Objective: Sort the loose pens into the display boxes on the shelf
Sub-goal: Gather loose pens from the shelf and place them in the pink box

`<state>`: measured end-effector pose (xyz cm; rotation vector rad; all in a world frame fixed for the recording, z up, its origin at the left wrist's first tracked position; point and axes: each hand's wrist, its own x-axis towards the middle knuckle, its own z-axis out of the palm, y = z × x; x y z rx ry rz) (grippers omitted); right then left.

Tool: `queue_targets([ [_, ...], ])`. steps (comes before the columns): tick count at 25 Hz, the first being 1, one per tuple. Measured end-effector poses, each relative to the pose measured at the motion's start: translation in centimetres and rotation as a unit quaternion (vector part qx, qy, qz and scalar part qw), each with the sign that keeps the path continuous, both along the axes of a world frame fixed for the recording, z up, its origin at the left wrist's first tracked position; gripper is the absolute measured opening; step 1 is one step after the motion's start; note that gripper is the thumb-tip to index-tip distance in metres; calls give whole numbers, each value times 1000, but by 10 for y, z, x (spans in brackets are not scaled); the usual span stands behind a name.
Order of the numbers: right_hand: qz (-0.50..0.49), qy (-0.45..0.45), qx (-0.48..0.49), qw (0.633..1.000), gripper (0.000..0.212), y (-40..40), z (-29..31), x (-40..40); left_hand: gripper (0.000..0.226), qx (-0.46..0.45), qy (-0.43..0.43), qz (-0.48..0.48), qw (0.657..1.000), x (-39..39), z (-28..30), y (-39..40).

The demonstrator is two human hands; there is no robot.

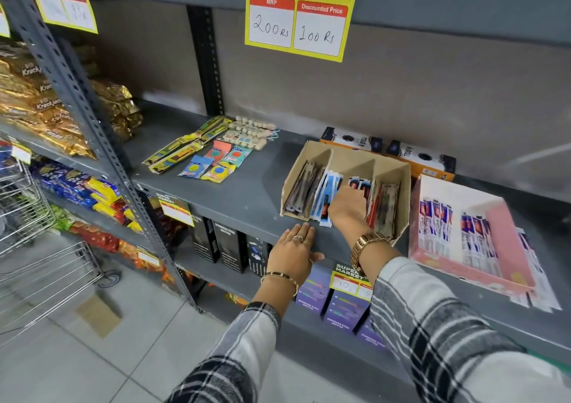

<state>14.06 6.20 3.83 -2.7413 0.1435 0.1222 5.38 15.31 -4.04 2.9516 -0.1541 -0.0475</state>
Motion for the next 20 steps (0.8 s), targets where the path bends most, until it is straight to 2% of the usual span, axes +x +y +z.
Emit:
queue_targets([
  [3, 4, 10, -44, 999, 41, 1, 1, -3, 63, 3, 1, 0, 1000, -1, -1, -1],
  [5, 22, -20, -73, 997, 39, 3, 6, -6, 63, 5, 4, 2, 1000, -2, 0, -1],
  [9, 101, -175, -155, 967, 31, -1, 23, -12, 62, 9, 6, 8, 1000, -1, 2, -2],
  [11, 117, -220, -189, 950, 34, -14, 30, -16, 61, 12, 9, 15, 1000, -2, 5, -5],
  [16, 126, -266, -221, 930, 41, -66, 33, -33, 59, 48, 54, 15, 997, -4, 14, -9],
  [20, 105, -252, -247, 930, 56, -114, 27, -47, 61, 67, 73, 43, 994, -15, 17, -28],
])
